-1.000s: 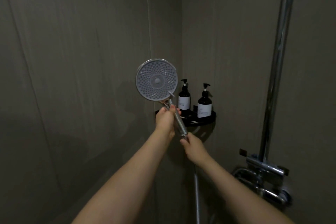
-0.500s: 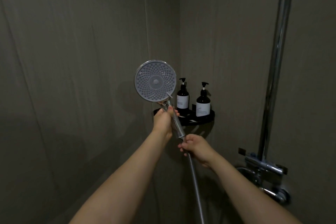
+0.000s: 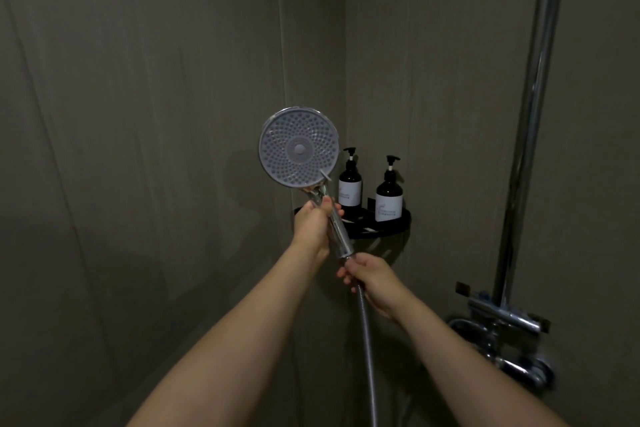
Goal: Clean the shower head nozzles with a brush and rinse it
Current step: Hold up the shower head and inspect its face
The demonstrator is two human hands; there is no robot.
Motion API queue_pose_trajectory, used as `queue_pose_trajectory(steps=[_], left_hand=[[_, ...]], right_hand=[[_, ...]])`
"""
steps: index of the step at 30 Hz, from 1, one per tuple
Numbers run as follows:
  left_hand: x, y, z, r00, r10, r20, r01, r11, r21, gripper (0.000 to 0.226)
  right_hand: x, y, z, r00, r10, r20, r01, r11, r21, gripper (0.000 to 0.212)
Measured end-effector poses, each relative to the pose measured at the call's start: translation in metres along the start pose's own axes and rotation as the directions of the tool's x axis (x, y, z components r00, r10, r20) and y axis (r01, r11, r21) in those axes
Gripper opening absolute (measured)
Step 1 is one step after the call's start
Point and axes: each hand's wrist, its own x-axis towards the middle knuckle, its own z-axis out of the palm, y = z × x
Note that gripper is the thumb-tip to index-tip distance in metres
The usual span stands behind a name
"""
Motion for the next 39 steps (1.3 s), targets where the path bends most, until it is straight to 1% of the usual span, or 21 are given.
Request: queue_pose_trajectory(steps=[1,3,5,7,9,10,12,14,16,18,19,21,22,24,27,29,31,34,35,37,39], left_hand=[[0.0,0.0,0.0,1.0,0.001,0.002,-0.001,1.0,-0.005,0.021],[0.0,0.0,0.001,1.0,-0.001,0.01,0.001,1.0,0.002,0.021],[0.0,0.001,0.001,1.0,0.001,0.016,-0.001,1.0,0.013,0.021],[0.001,0.001,0.0,1.0,0.006,0.014,-0.006,1.0,0.027,0.021],[0.003,0.002,-0.001,1.0,0.005,0.012,-0.005,0.999,0.034,0.021],[0.004,0.001,-0.002,1.0,0.003,0.008,-0.003,1.0,0.031,0.021],[0.005,0.001,-0.002,1.0,0.001,0.002,-0.001,1.0,0.018,0.021],[0.006,0.0,-0.002,1.0,0.001,0.0,-0.001,1.0,0.008,0.021],[0.006,0.0,-0.002,1.0,-0.002,0.009,0.002,1.0,0.01,0.021],[0.006,0.0,-0.001,1.0,-0.005,0.015,0.004,1.0,0.016,0.02],[0.007,0.001,-0.001,1.0,-0.003,0.013,0.003,1.0,0.02,0.021],[0.007,0.002,-0.002,1.0,0.001,0.008,-0.001,1.0,0.025,0.022],[0.007,0.002,-0.003,1.0,0.001,0.008,-0.002,1.0,0.026,0.022],[0.007,0.001,-0.004,1.0,-0.003,0.01,0.003,1.0,0.028,0.021],[0.006,-0.001,-0.003,1.0,-0.006,0.003,0.006,1.0,0.011,0.022],[0.004,-0.002,-0.002,1.0,-0.007,0.0,0.007,1.0,0.001,0.023],[0.003,-0.002,-0.002,1.0,-0.012,0.002,0.012,1.0,-0.001,0.022],[0.002,-0.001,0.0,1.0,-0.014,0.008,0.014,1.0,0.007,0.023],[0.002,-0.001,0.0,1.0,-0.011,0.009,0.011,1.0,0.013,0.023],[0.002,0.0,0.001,1.0,-0.009,0.005,0.009,1.0,0.021,0.024],[0.002,-0.001,0.0,1.0,-0.01,0.003,0.01,1.0,0.018,0.023]], right_hand=[[-0.001,0.0,0.001,1.0,-0.003,-0.027,0.002,0.999,-0.032,0.014],[-0.001,0.001,0.002,0.998,-0.004,-0.061,0.0,0.998,-0.056,0.014],[-0.002,0.001,0.003,0.999,-0.005,-0.044,0.004,1.0,-0.03,0.013],[-0.003,0.0,0.004,1.0,0.005,0.007,-0.006,0.994,0.112,0.008],[-0.003,-0.001,0.003,0.998,0.038,0.045,-0.048,0.969,0.244,0.022],[-0.003,-0.002,0.002,0.998,0.044,0.052,-0.055,0.97,0.235,0.025],[-0.002,-0.003,0.002,0.998,0.028,0.06,-0.036,0.988,0.147,0.02],[-0.001,-0.004,0.003,1.0,0.008,0.019,-0.008,0.999,0.036,0.014],[0.001,0.0,0.003,0.999,0.0,-0.043,0.0,1.0,-0.012,0.017],[-0.001,0.0,0.003,0.999,0.0,-0.041,0.002,0.999,0.045,0.013],[-0.002,0.0,0.003,1.0,0.011,-0.008,-0.01,0.994,0.113,0.003],[-0.003,-0.001,0.004,0.998,0.044,0.044,-0.054,0.964,0.259,0.019],[-0.003,-0.002,0.003,0.997,0.061,0.057,-0.075,0.955,0.287,0.026],[-0.004,-0.005,0.001,0.994,0.08,0.077,-0.098,0.956,0.276,0.029],[-0.006,-0.009,0.001,0.99,0.098,0.105,-0.117,0.975,0.191,0.022],[-0.004,-0.006,0.001,0.994,0.071,0.079,-0.083,0.982,0.167,0.016],[-0.002,-0.003,0.002,0.998,0.048,0.047,-0.054,0.988,0.143,0.016],[-0.002,0.0,0.003,0.997,0.039,0.06,-0.051,0.975,0.217,0.007],[-0.003,-0.001,0.004,0.996,0.043,0.075,-0.062,0.957,0.283,0.009],[-0.003,-0.001,0.003,0.993,0.071,0.089,-0.101,0.916,0.389,0.027],[-0.003,-0.001,0.002,0.994,0.074,0.074,-0.097,0.919,0.382,0.032]])
